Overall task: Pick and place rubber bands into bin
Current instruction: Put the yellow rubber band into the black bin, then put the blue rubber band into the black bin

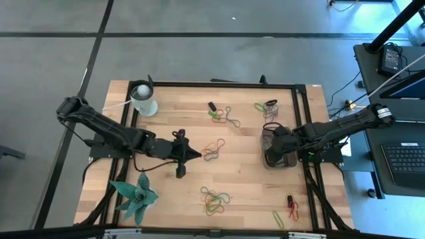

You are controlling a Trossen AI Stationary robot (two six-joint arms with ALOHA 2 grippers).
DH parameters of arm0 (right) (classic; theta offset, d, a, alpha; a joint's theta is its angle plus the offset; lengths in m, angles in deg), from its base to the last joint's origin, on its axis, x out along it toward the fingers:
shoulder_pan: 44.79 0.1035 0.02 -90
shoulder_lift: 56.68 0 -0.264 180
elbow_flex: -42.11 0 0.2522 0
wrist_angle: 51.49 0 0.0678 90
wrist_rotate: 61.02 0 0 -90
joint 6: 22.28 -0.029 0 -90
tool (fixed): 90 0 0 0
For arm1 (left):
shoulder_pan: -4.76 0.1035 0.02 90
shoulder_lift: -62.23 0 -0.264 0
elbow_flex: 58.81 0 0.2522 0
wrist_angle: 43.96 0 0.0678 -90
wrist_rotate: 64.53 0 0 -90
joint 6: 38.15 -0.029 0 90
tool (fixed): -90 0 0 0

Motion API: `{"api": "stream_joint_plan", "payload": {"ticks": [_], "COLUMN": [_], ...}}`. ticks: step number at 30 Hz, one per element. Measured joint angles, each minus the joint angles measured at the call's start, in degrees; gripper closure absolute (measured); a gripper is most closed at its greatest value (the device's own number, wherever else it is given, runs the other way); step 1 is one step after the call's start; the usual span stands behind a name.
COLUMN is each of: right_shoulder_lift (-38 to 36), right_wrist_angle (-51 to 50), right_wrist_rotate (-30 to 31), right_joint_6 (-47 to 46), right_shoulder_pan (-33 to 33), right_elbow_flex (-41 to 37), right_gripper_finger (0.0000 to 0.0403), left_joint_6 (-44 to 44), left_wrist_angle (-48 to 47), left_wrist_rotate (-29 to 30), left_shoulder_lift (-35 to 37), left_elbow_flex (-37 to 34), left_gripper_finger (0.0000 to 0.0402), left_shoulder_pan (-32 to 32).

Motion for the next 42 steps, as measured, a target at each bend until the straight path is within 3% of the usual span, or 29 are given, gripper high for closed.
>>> {"api": "stream_joint_plan", "payload": {"ticks": [11,17,29,34,39,42], "right_shoulder_lift": [-0.02,-0.02,-0.02,-0.02,-0.02,-0.02], "right_wrist_angle": [-0.31,-0.26,-0.24,-0.04,-0.04,-0.04], "right_wrist_rotate": [-1.21,-4.1,-4.11,-4.11,-4.08,-4.07], "right_joint_6": [0.51,1.79,4.12,2.83,-0.15,-0.2], "right_shoulder_pan": [-0.02,-0.02,-0.02,-0.02,-0.02,-0.02], "right_elbow_flex": [-0.37,-0.37,-0.35,-0.35,-0.35,-0.35], "right_gripper_finger": [0.0293,0.0293,0.0295,0.0295,0.0295,0.0295], "left_joint_6": [-1.79,-1.95,-7.06,-7.72,-7.54,-8.48], "left_wrist_angle": [-0.24,-0.24,-0.43,-2.33,-4.18,-5.56], "left_wrist_rotate": [0.09,0.42,0.18,-2.55,-10.97,-13.14], "left_shoulder_lift": [-1.44,-1.44,-1.42,-1.39,-1.38,-1.38], "left_elbow_flex": [2.19,2.19,2.19,2.19,2.19,2.19], "left_gripper_finger": [0.0398,0.0398,0.0398,0.0398,0.0398,0.0398], "left_shoulder_pan": [0.0,0.0,1.43,3.47,4.9,4.49]}}
